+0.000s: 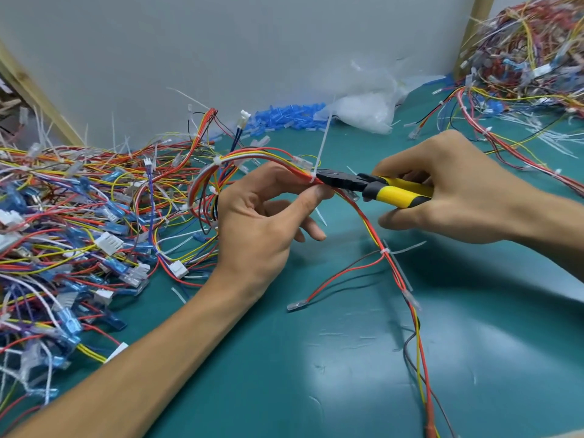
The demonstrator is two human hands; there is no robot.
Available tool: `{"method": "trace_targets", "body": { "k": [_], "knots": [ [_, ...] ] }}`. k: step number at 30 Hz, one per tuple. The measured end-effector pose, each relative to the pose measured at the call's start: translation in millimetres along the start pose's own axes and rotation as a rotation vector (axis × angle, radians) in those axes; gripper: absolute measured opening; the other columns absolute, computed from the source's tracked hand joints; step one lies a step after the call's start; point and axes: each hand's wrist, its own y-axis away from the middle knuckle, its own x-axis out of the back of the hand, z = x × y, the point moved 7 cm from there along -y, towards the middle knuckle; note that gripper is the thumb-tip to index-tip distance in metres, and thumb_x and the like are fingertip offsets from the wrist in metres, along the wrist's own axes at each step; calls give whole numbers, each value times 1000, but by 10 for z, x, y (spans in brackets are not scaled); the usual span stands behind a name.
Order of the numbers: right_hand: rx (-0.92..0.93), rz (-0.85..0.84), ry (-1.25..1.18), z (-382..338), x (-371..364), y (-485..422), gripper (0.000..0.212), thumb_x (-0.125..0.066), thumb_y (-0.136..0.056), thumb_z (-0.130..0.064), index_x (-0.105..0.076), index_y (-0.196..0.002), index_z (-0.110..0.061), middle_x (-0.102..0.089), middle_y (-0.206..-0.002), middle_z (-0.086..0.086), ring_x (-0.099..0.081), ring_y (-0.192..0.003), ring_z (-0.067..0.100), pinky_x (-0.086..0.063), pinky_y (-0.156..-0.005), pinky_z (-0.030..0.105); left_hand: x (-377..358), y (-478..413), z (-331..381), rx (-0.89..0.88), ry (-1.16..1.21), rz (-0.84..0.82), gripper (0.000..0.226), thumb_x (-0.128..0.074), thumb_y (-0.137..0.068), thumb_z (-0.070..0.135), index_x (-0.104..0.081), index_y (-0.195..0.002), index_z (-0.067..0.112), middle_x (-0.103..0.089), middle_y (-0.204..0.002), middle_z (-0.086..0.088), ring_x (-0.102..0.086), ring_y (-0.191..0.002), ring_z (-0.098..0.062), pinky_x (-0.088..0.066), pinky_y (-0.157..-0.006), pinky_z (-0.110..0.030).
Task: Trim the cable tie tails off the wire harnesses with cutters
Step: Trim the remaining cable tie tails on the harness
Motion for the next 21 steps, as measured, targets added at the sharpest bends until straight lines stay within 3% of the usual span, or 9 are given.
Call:
{"method": "trace_targets", "body": {
  "k": [10,13,17,21],
  "knots": [
    [-59,-48,-96,24,-18,-4,32,-78,-65,-39,-75,-85,-14,-41,-53,-1,-27,-51,12,-23,-47,25,2,-11,18,0,10,9,12,-80,-87,2,-70,-91,-4,-76,-88,-13,-67,-43,-34,-45,-41,-26],
    [-83,-71,-124,38,-34,-11,35,-79,-65,-41,-76,-88,-15,-49,-58,6,-32,-50,11,-25,-48,25,2,-9,13,6,17,4,13,-80,-87,1,-69,-91,-5,-76,-89,-14,-66,-42,-34,-45,-41,-26],
    [-86,-84,-160,39,-74,-19,42,-79,-68,-44,-71,-89,-8,-48,-65,11,-36,-55,15,-29,-55,35,-7,-4,16,-13,0,-27,10,-77,-89,0,-68,-93,-4,-76,-90,-13,-63,-40,-32,-42,-36,-31],
    [-90,-69,-198,54,-81,-16,38,-81,-68,-42,-72,-87,-10,-48,-63,7,-38,-55,14,-31,-55,33,-41,5,12,-27,-23,-98,5,-73,-92,2,-68,-93,0,-75,-88,-9,-63,-40,-31,-42,-36,-36]
  ]
}}
